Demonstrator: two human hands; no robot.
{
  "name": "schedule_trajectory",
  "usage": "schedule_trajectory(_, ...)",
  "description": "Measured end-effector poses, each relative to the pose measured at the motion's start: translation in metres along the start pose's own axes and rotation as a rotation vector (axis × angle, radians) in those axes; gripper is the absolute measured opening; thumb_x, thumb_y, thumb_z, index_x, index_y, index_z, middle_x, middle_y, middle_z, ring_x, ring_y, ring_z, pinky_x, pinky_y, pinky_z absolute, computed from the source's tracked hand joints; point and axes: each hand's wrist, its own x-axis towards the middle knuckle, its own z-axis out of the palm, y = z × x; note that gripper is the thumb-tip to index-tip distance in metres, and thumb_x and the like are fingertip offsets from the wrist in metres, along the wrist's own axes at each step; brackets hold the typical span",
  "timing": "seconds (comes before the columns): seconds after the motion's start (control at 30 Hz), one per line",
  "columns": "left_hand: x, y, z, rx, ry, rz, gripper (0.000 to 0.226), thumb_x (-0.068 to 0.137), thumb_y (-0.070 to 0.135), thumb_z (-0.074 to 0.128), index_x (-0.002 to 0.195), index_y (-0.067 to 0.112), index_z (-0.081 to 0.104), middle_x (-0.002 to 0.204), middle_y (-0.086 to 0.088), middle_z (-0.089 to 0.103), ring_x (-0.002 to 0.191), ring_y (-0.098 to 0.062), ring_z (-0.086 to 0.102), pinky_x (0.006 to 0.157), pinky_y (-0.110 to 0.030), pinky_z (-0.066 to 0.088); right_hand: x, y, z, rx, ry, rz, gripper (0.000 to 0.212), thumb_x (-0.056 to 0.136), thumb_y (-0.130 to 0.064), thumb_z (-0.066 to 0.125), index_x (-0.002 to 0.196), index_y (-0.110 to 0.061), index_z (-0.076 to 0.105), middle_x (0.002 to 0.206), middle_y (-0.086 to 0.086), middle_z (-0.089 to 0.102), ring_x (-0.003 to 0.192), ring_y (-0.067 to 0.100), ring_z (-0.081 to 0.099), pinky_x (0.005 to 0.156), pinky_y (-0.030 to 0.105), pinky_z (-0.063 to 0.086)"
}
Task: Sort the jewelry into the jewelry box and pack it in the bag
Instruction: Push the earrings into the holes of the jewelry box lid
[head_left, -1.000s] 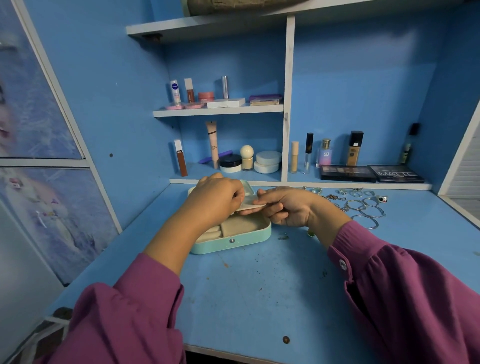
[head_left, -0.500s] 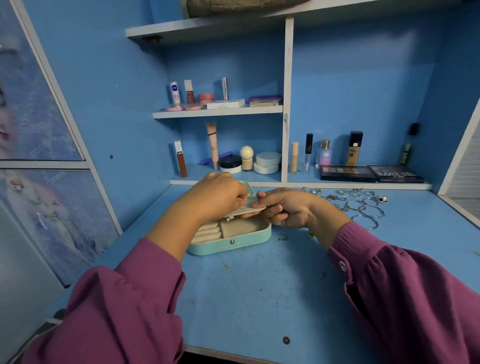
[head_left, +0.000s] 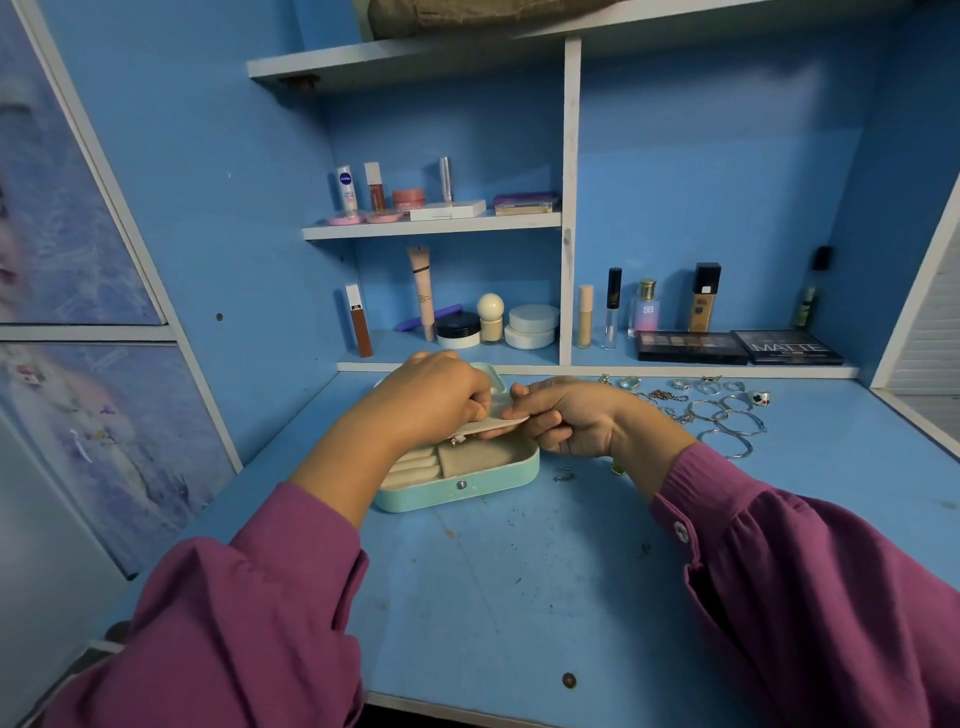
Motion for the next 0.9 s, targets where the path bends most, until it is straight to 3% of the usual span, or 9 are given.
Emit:
schedule_trajectory(0.17, -0.002, 0.0, -0.004, -0.056, 0.022, -0.031, 0.013, 0.093, 0.027, 0.055, 0.097, 0.027, 0.068, 0.082, 0.01, 0.043, 0.096, -0.017, 0.037, 0.086, -0.03, 0.034, 0.002, 0.001, -0.002, 0.015, 0.001, 0.006, 0.031, 0.097, 0.004, 0.036, 0.074, -0.017, 0.041, 0.051, 0.0, 0.062, 0.028, 0.002, 0.027, 0.032, 0.009, 0.014)
schedule_trajectory(0.4, -0.002, 0.002, -0.007, 0.053, 0.001, 0.042, 0.013, 0.092, 0.028, 0.055, 0.084, 0.032, 0.064, 0.082, 0.009, 0.055, 0.098, -0.018, 0.049, 0.092, -0.032, 0.035, 0.002, 0.001, -0.002, 0.014, 0.004, 0.008, 0.029, 0.097, 0.004, 0.037, 0.075, -0.016, 0.041, 0.052, 0.001, 0.063, 0.028, 0.002, 0.027, 0.033, 0.009, 0.015)
schedule_trajectory(0.57, -0.003, 0.007, -0.014, 0.078, -0.004, 0.059, 0.016, 0.093, 0.026, 0.054, 0.095, 0.026, 0.07, 0.081, 0.01, 0.053, 0.091, -0.015, 0.042, 0.077, -0.025, 0.026, 0.004, 0.002, -0.004, 0.03, 0.024, 0.013, 0.029, 0.096, 0.005, 0.038, 0.076, -0.016, 0.042, 0.053, 0.002, 0.063, 0.029, 0.002, 0.028, 0.034, 0.008, 0.015)
schedule_trajectory(0.7, 0.0, 0.006, -0.016, 0.09, -0.042, 0.08, 0.013, 0.091, 0.026, 0.056, 0.086, 0.029, 0.068, 0.07, 0.014, 0.05, 0.088, -0.015, 0.047, 0.08, -0.028, 0.035, 0.007, 0.003, -0.007, 0.042, 0.028, 0.014, 0.031, 0.095, 0.006, 0.039, 0.075, -0.017, 0.04, 0.051, 0.0, 0.059, 0.028, 0.002, 0.028, 0.032, 0.007, 0.016)
schedule_trajectory(0.9, 0.001, 0.007, -0.017, 0.081, -0.038, 0.093, 0.011, 0.088, 0.023, 0.06, 0.088, 0.026, 0.071, 0.08, 0.007, 0.06, 0.081, -0.012, 0.052, 0.064, -0.025, 0.035, 0.011, 0.005, -0.01, 0.073, 0.043, 0.009, 0.032, 0.093, 0.008, 0.041, 0.075, -0.018, 0.04, 0.047, -0.003, 0.051, 0.028, 0.002, 0.029, 0.03, 0.008, 0.016)
